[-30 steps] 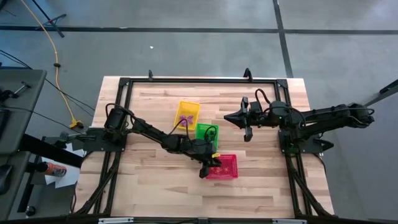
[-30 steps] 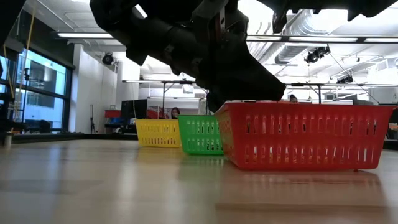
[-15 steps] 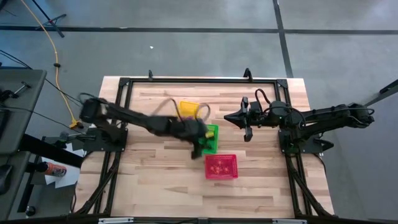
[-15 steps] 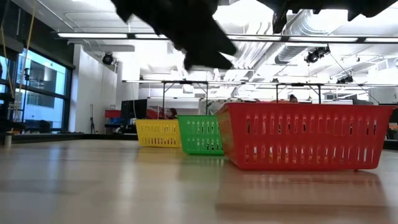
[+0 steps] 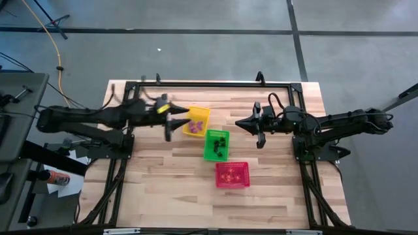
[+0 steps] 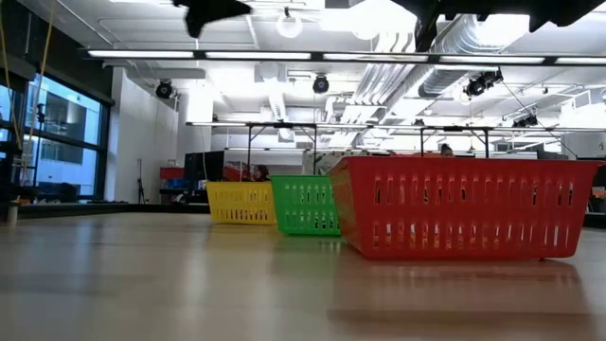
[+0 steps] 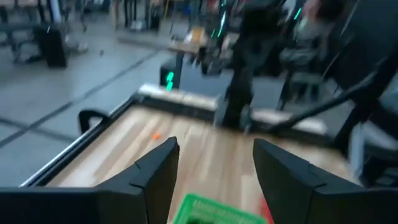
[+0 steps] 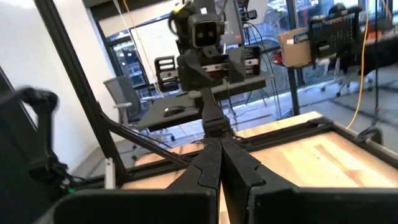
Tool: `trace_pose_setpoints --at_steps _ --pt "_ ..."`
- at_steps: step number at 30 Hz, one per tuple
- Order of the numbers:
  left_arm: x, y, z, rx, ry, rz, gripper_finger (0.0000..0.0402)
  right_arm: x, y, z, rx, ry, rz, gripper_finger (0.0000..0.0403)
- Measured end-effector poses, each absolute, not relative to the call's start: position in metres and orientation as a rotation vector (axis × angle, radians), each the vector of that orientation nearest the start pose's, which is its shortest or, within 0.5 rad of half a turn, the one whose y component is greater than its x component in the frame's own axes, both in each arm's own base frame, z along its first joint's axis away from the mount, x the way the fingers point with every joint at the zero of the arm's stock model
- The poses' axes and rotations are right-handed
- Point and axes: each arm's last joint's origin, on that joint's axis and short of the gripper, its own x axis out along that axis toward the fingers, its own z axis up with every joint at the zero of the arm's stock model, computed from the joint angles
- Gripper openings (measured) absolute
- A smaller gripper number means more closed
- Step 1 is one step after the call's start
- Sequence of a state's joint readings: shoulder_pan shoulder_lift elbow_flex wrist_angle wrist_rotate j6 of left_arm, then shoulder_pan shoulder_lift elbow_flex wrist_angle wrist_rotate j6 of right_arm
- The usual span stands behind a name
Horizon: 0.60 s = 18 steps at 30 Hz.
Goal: Sort Halloween decoration
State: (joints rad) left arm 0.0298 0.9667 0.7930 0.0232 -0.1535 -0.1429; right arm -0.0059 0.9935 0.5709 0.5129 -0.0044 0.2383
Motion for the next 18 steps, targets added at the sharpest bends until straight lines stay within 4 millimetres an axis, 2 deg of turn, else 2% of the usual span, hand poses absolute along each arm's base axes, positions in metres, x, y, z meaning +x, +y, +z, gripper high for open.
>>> trace_pose_setpoints --at_steps 4,8,14,18 --pt "0.192 0.003 0.309 -0.151 0.031 0.148 0.0191 0.22 -0.001 0.288 0.314 -0.089 0.013 0.0002" --pt "0.179 -0.001 0.296 -0.156 -0.032 0.101 0.0188 0.22 -0.002 0.288 0.314 -0.094 -0.016 0.0002" --pt "0.178 -0.004 0.288 -0.166 -0.051 0.001 0.0188 0.22 -0.004 0.288 0.309 -0.106 -0.093 0.0002" --pt "0.178 -0.004 0.287 -0.175 -0.045 -0.007 0.0188 0.22 -0.005 0.288 0.318 -0.107 -0.097 0.0002"
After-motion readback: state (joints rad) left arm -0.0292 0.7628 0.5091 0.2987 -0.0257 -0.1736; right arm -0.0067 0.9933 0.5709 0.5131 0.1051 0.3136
